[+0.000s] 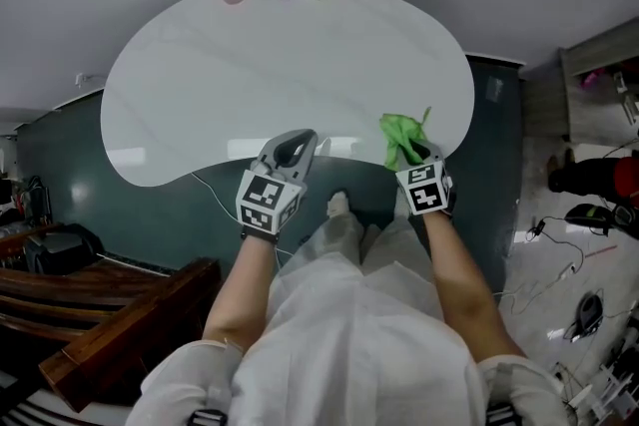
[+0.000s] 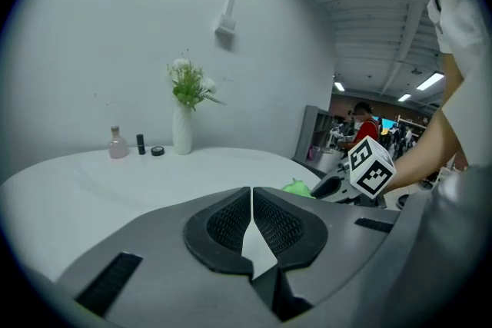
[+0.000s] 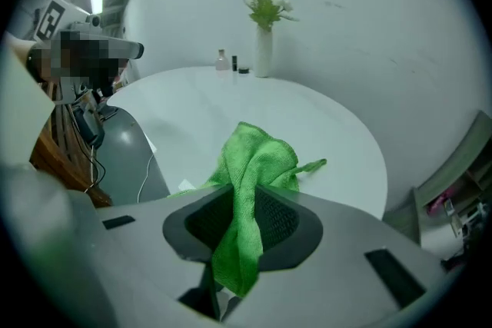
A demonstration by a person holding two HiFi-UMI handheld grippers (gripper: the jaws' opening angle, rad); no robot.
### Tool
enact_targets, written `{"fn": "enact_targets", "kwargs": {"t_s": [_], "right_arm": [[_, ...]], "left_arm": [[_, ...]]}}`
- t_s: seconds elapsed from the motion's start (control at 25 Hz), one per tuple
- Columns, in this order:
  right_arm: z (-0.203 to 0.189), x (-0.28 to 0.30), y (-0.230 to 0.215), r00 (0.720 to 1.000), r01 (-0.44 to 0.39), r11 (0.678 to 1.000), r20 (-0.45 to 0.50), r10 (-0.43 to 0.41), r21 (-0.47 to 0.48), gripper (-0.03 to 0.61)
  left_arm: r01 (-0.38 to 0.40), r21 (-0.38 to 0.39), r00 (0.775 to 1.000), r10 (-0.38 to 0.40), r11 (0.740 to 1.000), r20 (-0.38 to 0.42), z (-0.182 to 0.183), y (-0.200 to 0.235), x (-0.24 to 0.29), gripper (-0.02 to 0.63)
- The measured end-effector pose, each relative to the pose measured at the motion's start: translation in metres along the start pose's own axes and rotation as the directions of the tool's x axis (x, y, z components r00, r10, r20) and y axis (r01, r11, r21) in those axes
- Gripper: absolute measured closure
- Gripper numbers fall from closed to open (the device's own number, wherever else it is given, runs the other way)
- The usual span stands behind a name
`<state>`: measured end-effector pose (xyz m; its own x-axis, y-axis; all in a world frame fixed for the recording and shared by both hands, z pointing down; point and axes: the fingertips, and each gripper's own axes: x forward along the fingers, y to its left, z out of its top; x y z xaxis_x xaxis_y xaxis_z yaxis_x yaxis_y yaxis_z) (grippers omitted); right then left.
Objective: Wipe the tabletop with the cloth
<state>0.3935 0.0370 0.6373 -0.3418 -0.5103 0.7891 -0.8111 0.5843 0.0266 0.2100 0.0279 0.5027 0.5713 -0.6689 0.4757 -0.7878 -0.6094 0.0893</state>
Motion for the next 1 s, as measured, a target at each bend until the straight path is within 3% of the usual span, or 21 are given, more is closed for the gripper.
{"fn": "enact_targets", "kwargs": {"t_s": [0.2, 0.52, 0.64, 0.76, 0.88, 1.0], "right_arm": [[-0.038, -0.025, -0.080, 0.998, 0.059, 0.996, -0.040, -0.056, 0.070, 0.499], [-0.077, -0.055, -0.187, 0.983, 0.143, 0.987, -0.124, -0.133, 0.074, 0.500], [-0.064, -0.081, -0.218, 0.989, 0.148, 0.982, -0.025, -0.146, 0.121, 0.500], [-0.030, -0.112, -0.234, 0.981, 0.085, 0.977, 0.157, -0.116, 0.196, 0.500], [0.012, -0.141, -0.244, 0.942, 0.029, 0.971, 0.318, -0.106, 0.236, 0.499], [0.058, -0.167, -0.247, 0.887, -0.011, 0.980, 0.454, -0.081, 0.198, 0.499]], "left_arm": [[-0.011, -0.007, 1.000, 0.011, 1.000, 0.012, 0.023, -0.025, 0.033, 0.589], [-0.074, -0.020, 0.996, 0.075, 0.997, 0.053, 0.060, -0.050, 0.066, 0.589], [-0.117, -0.022, 0.990, 0.118, 0.993, 0.072, 0.071, -0.051, 0.067, 0.589], [-0.168, -0.033, 0.980, 0.171, 0.985, 0.103, 0.086, -0.048, 0.059, 0.589], [-0.217, -0.040, 0.964, 0.221, 0.975, 0.148, 0.103, -0.044, 0.049, 0.589], [-0.258, -0.053, 0.945, 0.264, 0.965, 0.193, 0.123, -0.040, 0.040, 0.589]]}}
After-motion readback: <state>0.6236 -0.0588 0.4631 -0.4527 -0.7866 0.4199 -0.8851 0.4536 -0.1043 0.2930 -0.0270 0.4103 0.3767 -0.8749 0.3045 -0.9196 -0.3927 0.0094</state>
